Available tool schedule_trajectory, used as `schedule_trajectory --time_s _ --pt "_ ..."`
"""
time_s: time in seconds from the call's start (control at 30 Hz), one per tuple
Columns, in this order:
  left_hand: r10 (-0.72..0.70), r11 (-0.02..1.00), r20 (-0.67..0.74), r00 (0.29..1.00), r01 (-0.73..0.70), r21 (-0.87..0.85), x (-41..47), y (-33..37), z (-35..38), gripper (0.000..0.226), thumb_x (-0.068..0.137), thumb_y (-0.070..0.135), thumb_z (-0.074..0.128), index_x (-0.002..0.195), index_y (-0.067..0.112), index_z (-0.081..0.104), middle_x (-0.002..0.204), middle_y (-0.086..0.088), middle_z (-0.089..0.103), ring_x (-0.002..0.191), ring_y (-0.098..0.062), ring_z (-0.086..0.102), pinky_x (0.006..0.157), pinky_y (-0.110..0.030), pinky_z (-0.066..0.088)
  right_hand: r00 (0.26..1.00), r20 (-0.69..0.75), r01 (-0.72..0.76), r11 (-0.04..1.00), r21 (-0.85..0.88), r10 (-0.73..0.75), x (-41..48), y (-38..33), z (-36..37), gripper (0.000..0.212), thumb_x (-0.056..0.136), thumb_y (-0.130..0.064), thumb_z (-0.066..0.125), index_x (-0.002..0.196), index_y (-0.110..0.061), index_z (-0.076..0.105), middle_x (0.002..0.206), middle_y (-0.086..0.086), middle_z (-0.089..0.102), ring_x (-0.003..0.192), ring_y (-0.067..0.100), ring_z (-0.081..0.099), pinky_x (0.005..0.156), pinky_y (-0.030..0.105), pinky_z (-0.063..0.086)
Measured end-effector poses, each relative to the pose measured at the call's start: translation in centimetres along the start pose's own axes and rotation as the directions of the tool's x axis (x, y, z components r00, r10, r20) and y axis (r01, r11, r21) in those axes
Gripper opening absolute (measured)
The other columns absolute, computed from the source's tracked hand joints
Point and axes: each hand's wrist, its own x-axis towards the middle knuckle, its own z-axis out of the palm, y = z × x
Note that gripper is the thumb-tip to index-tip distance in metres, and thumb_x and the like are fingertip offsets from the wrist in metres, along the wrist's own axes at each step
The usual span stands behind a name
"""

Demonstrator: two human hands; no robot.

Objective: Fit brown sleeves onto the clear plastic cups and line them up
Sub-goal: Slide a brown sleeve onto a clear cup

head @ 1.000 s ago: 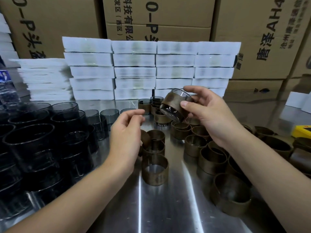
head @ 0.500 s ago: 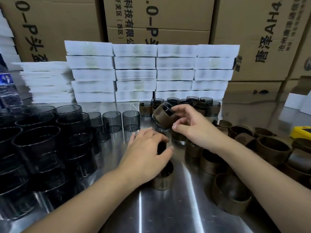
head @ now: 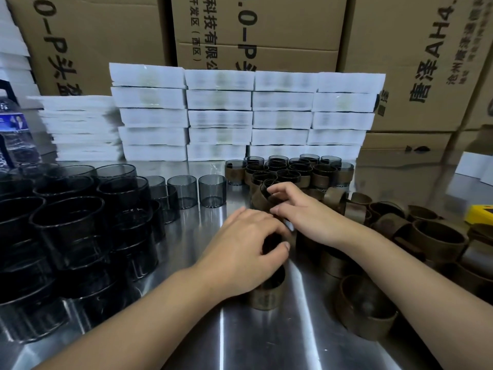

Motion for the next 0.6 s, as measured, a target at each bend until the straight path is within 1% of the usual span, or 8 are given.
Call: schedule_trajectory --time_s 0.1,0.23,0.3,0.37,0.43,0.47,0.53,0.6 --pt "0.000 1.000 0.013 1.000 0.000 -0.006 0.02 -0.05 -0.05 0.034 0.081 0.043 0.046 0.100 0.027 0.070 0.108 0.012 0.065 0.106 0.001 0.046 0.103 -0.017 0.021 1.000 -0.002 -0.027 0.999 -0.039 0.027 -0.06 -0.11 -0.10 0.040 0.093 -0.017 0.044 0.131 -0.029 0.045 0.125 -0.003 0.056 0.118 0.010 0.051 0.107 0.032 0.035" --pt "-0.011 1.000 0.015 1.000 0.011 -0.002 0.02 -0.09 0.06 0.036 0.081 0.044 0.046 0.102 0.027 0.070 0.108 0.011 0.066 0.108 -0.004 0.050 0.104 -0.017 0.023 1.000 0.002 -0.027 0.998 -0.060 0.027 -0.10 -0.02 -0.02 0.043 0.091 -0.014 0.043 0.131 -0.028 0.046 0.108 -0.007 0.060 0.115 0.010 0.053 0.102 0.030 0.039" --pt "-0.018 1.000 0.011 1.000 0.018 0.000 0.05 -0.07 0.03 0.036 0.080 0.044 0.046 0.102 0.027 0.070 0.108 0.011 0.066 0.108 -0.004 0.050 0.102 -0.016 0.023 1.000 0.002 -0.020 0.997 -0.073 0.020 -0.02 0.08 0.02 0.044 0.091 -0.012 0.043 0.132 -0.027 0.045 0.105 -0.010 0.060 0.115 0.011 0.054 0.102 0.031 0.041" --pt "-0.019 1.000 0.015 1.000 0.019 0.000 0.05 -0.06 0.00 0.036 0.081 0.044 0.046 0.102 0.027 0.070 0.107 0.012 0.066 0.108 -0.004 0.049 0.102 -0.017 0.024 1.000 0.018 -0.013 0.997 -0.079 0.014 0.04 0.22 0.08 0.046 0.091 -0.011 0.042 0.135 -0.027 0.043 0.120 -0.006 0.058 0.122 0.009 0.050 0.105 0.032 0.038" --pt "-0.026 1.000 0.017 1.000 0.026 0.001 0.05 -0.02 -0.07 0.036 0.081 0.044 0.046 0.101 0.027 0.070 0.104 0.014 0.066 0.107 -0.005 0.050 0.103 -0.019 0.026 0.999 0.050 0.006 0.997 -0.083 -0.002 0.09 0.37 0.16 0.050 0.091 -0.010 0.042 0.138 -0.026 0.040 0.143 -0.003 0.044 0.132 0.006 0.040 0.111 0.031 0.032" --pt "-0.040 0.999 0.005 0.999 0.039 0.018 0.05 -0.07 -0.13 0.035 0.082 0.044 0.045 0.100 0.027 0.070 0.102 0.014 0.066 0.105 -0.005 0.051 0.102 -0.020 0.027 0.998 0.062 0.018 0.996 -0.093 -0.012 0.12 0.43 0.18 0.052 0.090 -0.009 0.043 0.140 -0.025 0.039 0.150 -0.004 0.036 0.135 0.006 0.036 0.113 0.032 0.029" --pt "-0.072 0.990 -0.079 0.994 0.081 0.113 0.08 -0.26 -0.35 0.034 0.084 0.045 0.046 0.100 0.027 0.070 0.099 0.013 0.066 0.102 -0.008 0.052 0.094 -0.019 0.027 0.997 0.069 0.039 0.992 -0.118 -0.031 0.13 0.54 0.20 0.052 0.090 -0.009 0.043 0.139 -0.025 0.041 0.154 -0.005 0.027 0.137 0.008 0.033 0.115 0.032 0.025" --pt "-0.110 0.965 -0.181 0.977 0.149 0.217 0.23 -0.57 -0.83 0.028 0.088 0.044 0.051 0.101 0.027 0.069 0.099 0.011 0.066 0.102 -0.012 0.053 0.087 -0.020 0.025 0.997 0.044 0.068 0.985 -0.156 -0.062 0.12 0.63 0.09 0.049 0.090 -0.009 0.043 0.136 -0.024 0.045 0.153 -0.004 0.029 0.137 0.009 0.032 0.115 0.030 0.023"
